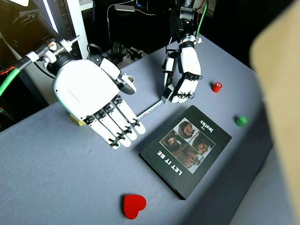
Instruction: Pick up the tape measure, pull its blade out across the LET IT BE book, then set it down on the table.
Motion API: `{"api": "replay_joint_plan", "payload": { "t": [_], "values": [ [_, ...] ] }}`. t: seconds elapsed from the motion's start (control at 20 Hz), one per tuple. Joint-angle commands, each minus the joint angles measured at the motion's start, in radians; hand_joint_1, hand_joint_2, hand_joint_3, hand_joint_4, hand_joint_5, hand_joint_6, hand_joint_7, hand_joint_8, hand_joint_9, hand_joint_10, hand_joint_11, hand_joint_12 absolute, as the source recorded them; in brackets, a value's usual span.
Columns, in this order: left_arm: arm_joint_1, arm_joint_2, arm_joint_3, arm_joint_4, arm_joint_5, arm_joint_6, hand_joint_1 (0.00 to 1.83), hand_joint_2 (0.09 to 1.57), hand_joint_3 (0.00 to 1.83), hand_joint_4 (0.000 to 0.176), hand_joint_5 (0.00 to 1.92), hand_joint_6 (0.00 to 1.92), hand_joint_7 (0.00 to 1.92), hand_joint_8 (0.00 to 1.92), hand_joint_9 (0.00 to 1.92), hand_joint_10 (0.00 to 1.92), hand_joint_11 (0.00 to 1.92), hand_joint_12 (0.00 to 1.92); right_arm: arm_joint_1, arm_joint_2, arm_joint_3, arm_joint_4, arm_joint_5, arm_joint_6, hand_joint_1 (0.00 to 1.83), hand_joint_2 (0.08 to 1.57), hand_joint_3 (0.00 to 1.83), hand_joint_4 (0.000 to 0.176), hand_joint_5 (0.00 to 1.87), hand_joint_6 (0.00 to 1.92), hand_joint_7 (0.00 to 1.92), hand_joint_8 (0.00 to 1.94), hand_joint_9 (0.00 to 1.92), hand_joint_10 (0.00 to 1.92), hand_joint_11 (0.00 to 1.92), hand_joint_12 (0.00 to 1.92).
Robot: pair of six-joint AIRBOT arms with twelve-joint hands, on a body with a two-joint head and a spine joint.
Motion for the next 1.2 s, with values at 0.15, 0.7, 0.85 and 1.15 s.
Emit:
{"api": "replay_joint_plan", "payload": {
  "t": [0.15,0.7,0.85,1.15],
  "values": [
    [-0.024,-0.010,-0.002,0.018,-0.064,0.014,1.16,1.14,0.00,0.000,0.78,0.00,0.86,0.00,0.81,0.00,0.65,0.39,-0.005,0.003,-0.013,-0.093,-0.047,0.015,0.11,1.23,0.00,0.000,0.32,0.01,0.40,0.01,0.36,0.01,0.00,1.05],
    [-0.018,-0.015,-0.003,0.025,-0.048,0.024,1.47,1.07,0.00,0.000,0.96,0.91,1.03,0.64,1.08,0.90,0.96,1.29,-0.014,0.003,-0.017,-0.116,-0.061,0.044,0.11,1.23,0.00,0.000,0.29,0.00,0.37,0.00,0.34,0.00,0.00,1.05],
    [-0.061,0.017,-0.025,0.028,-0.050,0.036,1.49,1.07,0.00,0.000,0.95,0.91,1.04,0.61,1.09,0.87,0.92,1.43,-0.029,0.003,-0.017,-0.177,-0.068,0.083,0.11,1.24,0.00,0.000,0.29,0.00,0.36,0.00,0.33,0.00,0.00,1.04],
    [-0.248,0.120,-0.086,-0.021,0.114,0.068,1.49,1.07,0.00,0.000,0.93,0.93,1.05,0.59,1.08,0.89,0.94,1.44,-0.030,0.005,-0.001,-0.254,-0.037,0.091,0.27,1.22,0.00,0.000,0.32,0.01,0.40,0.01,0.36,0.01,0.00,1.04]
  ]
}}
